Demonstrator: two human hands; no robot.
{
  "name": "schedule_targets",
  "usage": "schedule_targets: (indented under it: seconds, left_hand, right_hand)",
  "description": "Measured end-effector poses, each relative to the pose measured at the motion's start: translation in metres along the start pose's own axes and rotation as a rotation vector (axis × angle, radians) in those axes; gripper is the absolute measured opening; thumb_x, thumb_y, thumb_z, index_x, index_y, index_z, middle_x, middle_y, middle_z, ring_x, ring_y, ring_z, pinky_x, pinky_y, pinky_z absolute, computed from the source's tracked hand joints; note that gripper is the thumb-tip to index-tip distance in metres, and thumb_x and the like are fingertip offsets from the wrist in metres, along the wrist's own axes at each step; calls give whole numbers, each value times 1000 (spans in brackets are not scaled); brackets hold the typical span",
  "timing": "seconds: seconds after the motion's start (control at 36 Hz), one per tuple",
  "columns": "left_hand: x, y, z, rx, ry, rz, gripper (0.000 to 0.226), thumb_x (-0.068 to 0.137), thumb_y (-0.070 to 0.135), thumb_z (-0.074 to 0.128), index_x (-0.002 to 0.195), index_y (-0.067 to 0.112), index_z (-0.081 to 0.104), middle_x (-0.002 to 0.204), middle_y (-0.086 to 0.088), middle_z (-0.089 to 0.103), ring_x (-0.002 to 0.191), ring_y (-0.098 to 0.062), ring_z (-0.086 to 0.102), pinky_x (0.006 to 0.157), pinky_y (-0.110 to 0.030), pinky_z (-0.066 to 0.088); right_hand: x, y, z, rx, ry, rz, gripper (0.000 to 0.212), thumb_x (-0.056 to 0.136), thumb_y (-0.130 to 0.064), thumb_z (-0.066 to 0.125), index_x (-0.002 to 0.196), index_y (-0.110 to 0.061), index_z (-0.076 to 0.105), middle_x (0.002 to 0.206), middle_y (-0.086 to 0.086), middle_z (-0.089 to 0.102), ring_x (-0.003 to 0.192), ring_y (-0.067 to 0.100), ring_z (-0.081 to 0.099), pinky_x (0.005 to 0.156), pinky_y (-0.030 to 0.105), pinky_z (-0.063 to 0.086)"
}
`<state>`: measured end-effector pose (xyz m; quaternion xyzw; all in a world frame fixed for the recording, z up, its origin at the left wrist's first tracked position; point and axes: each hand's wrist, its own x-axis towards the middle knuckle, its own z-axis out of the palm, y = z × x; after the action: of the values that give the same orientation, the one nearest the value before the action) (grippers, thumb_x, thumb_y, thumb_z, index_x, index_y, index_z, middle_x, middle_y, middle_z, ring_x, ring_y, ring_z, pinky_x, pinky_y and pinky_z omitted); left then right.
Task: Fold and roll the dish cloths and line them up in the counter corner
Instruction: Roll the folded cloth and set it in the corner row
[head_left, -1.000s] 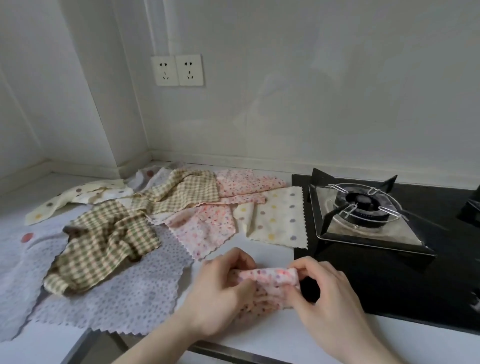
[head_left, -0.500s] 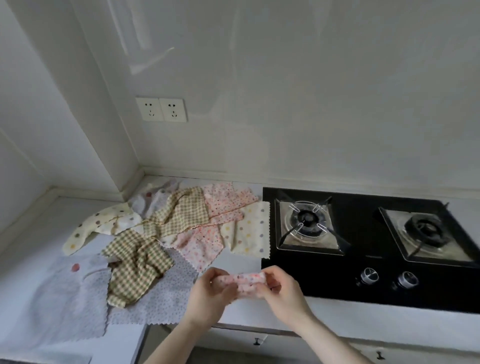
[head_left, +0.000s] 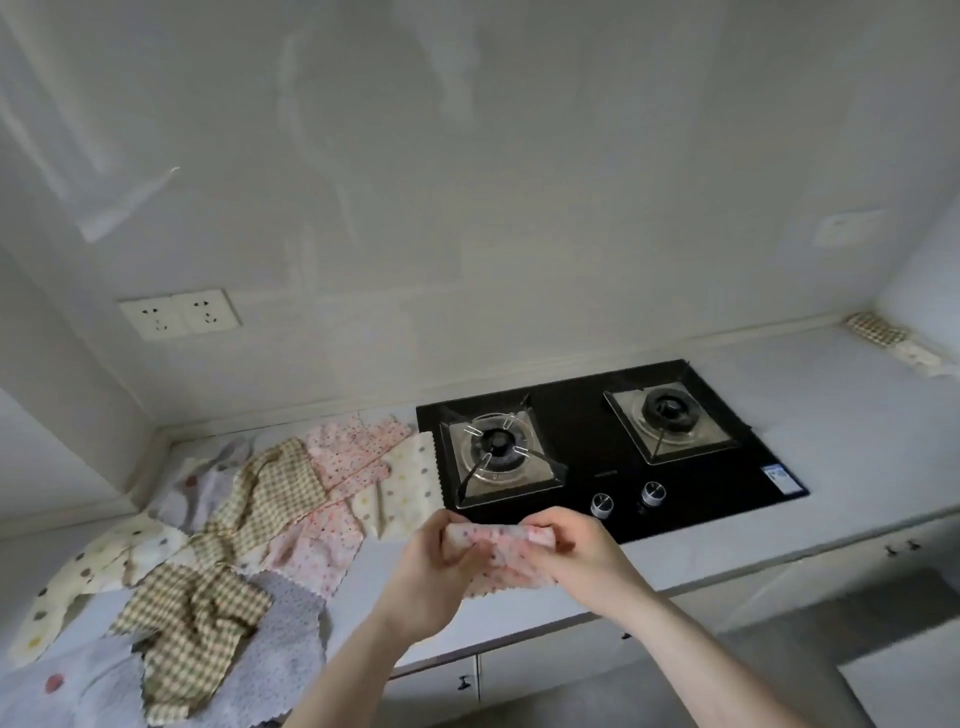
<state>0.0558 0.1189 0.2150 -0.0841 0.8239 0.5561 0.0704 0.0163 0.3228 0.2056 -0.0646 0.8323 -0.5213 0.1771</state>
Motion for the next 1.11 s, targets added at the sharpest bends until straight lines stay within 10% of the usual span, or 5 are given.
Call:
schedule_targets:
  seconds: [0.72,1.0,1.11]
  left_hand:
    - [88,190,370,208,-196,22,11,92,34,71,94,24,66,90,1,72,86,-20,71,76,-42,62]
    - [159,241,458,290,-233,35,51,78,62,67,91,13,71,83,-3,75,77,-18,73,80,-44,62]
    - [197,261,494,331,-288,59,27,87,45,71,92,19,73,85,-1,76,82,-16,73,84,-39,60]
  right_hand:
    - [-94,167,-400,-28,185,198,10,89,-35,73,95,-28,68,85,-7,76,76,6,72,70,24,54]
    - [-68,217,-500,1,281,227,14,89,-34,71,87,-21,70,67,-1,72,54,1,59,61,22,43]
    - [-48,239,-533,-10,332,256,16,90,-33,70,89,-17,70,71,1,73,51,0,58,55,19,40]
